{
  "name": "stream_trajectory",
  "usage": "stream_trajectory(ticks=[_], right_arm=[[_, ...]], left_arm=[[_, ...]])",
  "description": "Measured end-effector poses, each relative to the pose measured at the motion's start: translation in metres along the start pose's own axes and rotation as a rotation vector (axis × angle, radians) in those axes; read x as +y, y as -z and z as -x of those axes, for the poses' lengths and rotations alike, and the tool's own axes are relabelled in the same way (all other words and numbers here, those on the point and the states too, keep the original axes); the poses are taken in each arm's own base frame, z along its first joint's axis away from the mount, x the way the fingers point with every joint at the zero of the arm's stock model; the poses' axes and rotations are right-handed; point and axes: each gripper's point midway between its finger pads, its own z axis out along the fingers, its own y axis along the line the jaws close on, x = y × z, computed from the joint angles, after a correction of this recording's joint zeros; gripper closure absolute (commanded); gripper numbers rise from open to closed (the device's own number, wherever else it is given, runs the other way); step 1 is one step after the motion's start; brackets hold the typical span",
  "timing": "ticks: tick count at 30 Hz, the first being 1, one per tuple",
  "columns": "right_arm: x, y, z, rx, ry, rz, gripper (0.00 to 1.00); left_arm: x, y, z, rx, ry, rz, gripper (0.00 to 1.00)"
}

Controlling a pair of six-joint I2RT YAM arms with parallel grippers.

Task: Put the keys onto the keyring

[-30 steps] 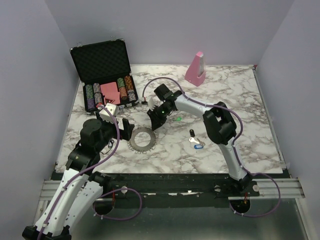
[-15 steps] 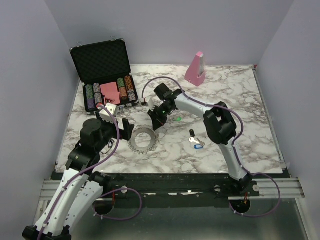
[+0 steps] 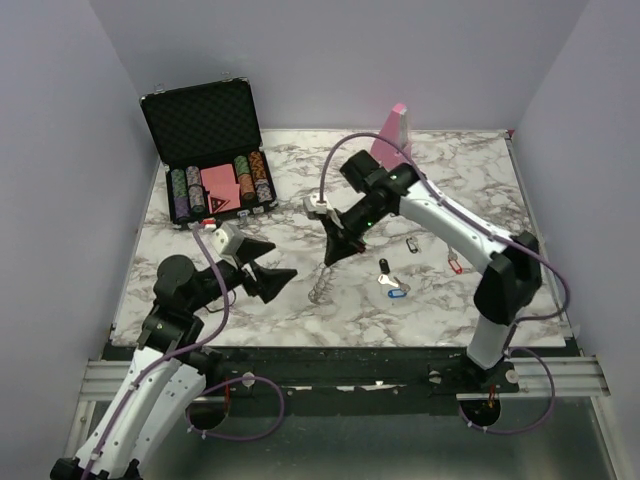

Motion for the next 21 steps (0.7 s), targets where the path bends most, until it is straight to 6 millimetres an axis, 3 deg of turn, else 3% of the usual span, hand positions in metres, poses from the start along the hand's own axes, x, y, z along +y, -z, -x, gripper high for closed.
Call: stream_trajectory(ticks=[6, 9, 14, 21], right_arm=[[0.074, 0.043, 0.020, -0.057, 0.213, 0.001, 0.99], [0.099, 0.054, 0.013, -0.077, 0.280, 0.003, 0.99], [0.113, 0.065, -0.003, -0.125, 0.293, -0.015, 0.99], [0.122, 0.070, -0.028, -0.195, 0.274, -0.048, 0.99]], left_arm=[[-0.070, 0.010, 0.027, -0.128, -0.079, -0.309, 0.06], [-0.106, 0.015, 0.025, -0.171, -0.155, -0.476, 0.07], [-0.135, 0.008, 0.004, -0.135, -0.222, -0.606, 0.13], [-0.147, -0.020, -0.009, -0.081, -0.275, -0.602, 0.23]])
